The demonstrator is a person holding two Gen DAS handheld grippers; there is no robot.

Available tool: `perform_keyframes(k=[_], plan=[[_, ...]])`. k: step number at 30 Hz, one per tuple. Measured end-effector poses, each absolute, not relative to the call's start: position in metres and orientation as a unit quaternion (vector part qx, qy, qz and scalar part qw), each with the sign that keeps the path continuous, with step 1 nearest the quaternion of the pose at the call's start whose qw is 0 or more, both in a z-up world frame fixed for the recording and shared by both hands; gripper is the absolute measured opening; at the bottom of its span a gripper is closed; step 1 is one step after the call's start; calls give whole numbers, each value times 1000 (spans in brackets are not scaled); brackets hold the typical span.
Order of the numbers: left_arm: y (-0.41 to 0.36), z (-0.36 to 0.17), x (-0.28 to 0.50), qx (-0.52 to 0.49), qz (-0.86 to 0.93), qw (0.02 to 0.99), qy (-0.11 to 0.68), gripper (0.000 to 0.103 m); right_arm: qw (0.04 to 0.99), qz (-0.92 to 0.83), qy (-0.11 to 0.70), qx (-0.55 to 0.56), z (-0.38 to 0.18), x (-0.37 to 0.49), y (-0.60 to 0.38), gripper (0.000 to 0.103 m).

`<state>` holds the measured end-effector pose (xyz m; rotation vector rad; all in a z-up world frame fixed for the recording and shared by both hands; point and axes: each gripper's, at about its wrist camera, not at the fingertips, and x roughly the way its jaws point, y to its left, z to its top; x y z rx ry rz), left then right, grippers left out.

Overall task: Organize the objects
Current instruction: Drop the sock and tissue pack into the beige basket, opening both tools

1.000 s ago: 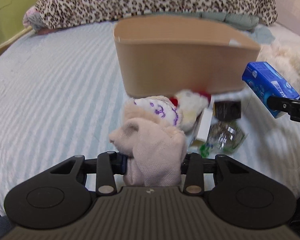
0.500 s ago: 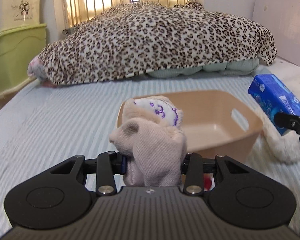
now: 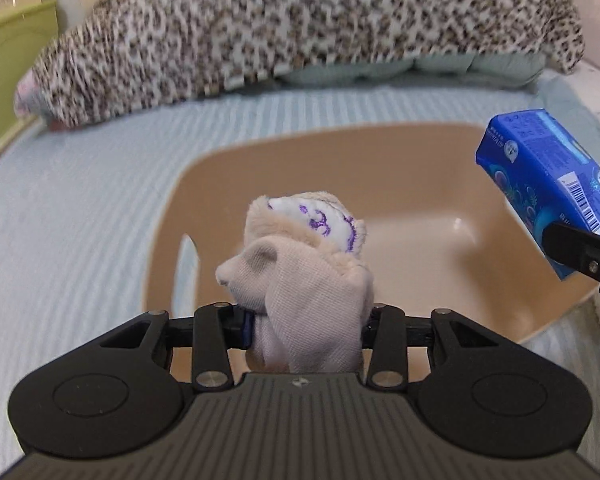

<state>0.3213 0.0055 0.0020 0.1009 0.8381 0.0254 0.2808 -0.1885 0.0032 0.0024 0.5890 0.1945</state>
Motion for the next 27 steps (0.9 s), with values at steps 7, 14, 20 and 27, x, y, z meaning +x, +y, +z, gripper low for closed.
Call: perform_keyframes(k=[7,14,20,27], plan=[[17,-3,316,35,6,913,407,66,948,93,305,-1,-9,286,-186,62],[16,29,289,70,23,932,355,96,957,97,273,-9,8,263,-186,97],[28,47,260,61,24,937,344,97,959,105,261,-16,31,235,-187,103],[44,41,220,52,29,934,353,97,955,110,273,-26,34,196,-187,103]])
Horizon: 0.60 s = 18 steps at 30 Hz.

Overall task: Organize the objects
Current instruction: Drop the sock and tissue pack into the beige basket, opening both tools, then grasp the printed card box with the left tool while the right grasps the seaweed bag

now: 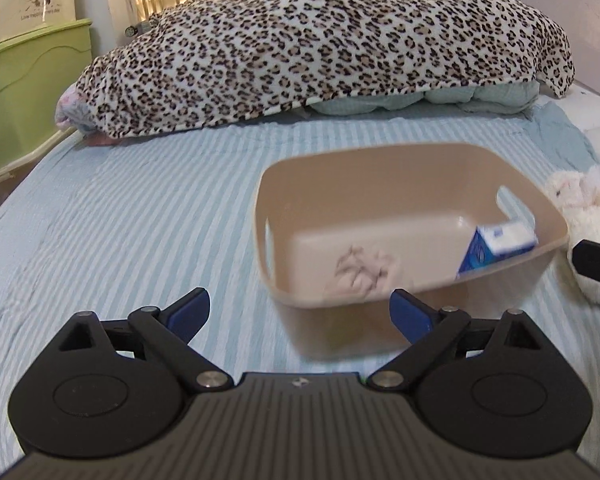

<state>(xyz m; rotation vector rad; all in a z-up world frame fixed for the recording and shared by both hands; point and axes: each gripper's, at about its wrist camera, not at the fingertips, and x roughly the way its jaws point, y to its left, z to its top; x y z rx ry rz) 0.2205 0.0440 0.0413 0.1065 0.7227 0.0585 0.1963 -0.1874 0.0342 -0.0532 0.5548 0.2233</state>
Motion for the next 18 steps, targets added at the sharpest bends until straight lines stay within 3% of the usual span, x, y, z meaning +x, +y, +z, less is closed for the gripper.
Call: perform_keyframes(k=[18], plan=[[72,-48,176,70,2,904,423,97,912,125,390,-12,-56,164,-172,103]])
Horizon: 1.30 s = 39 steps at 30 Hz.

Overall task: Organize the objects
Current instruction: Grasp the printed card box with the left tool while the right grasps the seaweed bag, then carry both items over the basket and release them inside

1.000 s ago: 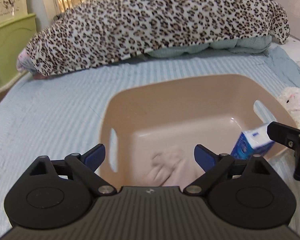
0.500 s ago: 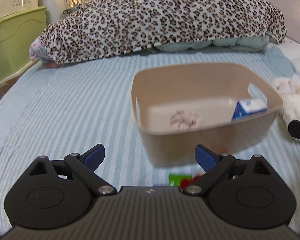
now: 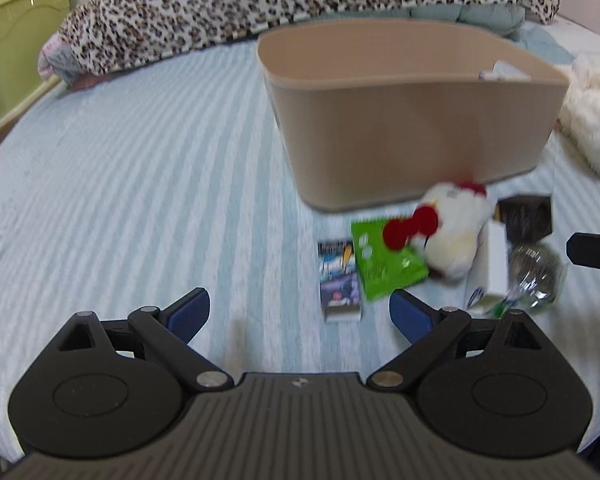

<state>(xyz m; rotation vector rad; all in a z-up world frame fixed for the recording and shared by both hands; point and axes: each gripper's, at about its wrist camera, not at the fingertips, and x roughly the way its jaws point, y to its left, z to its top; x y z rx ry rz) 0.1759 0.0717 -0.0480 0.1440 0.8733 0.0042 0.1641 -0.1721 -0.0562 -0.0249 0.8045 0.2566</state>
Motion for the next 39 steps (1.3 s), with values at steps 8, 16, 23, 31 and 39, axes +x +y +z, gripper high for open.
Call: perform_keyframes(k=[8,16,23,31,39], plan=[[75,-74,185,65,-10,904,423,96,900,130,415,12,-86,174,-169,103],[75,-76,187,56,-43,910,409,76,895,152,420,6,-92,175,-160,82],[73,-74,185,48,-63,910,408,40,888,182,423,7,-86,168,-154,44],[81,-69,180,32,-68,909,410,25,894,174,412,14,-82,159,-160,39],[80,-52,158,17,-68,919,387,25,904,169,393,16,-71,146,-172,38]])
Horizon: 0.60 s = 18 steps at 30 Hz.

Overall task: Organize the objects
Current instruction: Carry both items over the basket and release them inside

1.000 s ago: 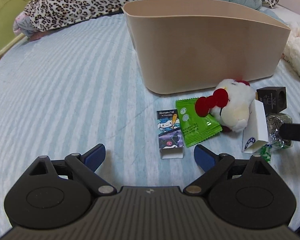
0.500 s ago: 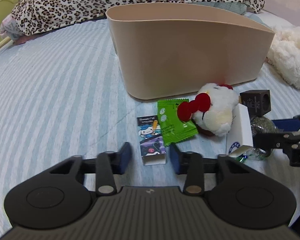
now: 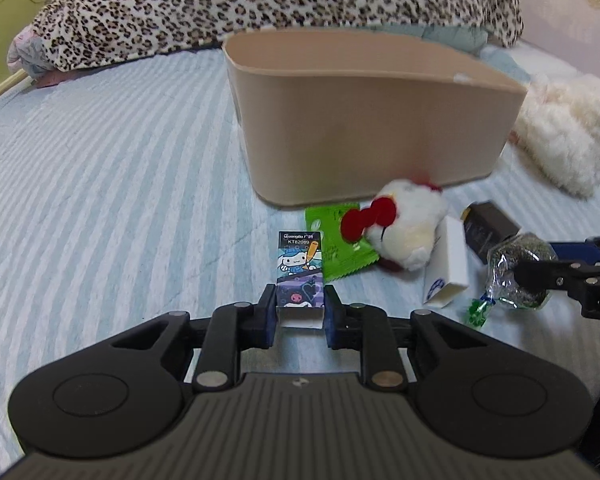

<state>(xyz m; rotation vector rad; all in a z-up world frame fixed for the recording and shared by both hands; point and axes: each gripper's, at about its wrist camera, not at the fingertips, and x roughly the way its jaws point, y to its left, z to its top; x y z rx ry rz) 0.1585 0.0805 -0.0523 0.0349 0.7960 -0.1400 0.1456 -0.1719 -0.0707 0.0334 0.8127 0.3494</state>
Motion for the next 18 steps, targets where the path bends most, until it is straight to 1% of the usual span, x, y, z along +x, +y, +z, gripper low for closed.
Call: perform_keyframes(k=[5,11,18], plan=[[84,-30,146,3,-66,932,357,25,914,165,368,34,-51,138,-186,38],[83,2,142,9,-64,946,318,25,935,154,317,37,-20,135,-197,38],[71,33,158,20,-52,961,271,25,956,137,254,48,16,157,-209,38]])
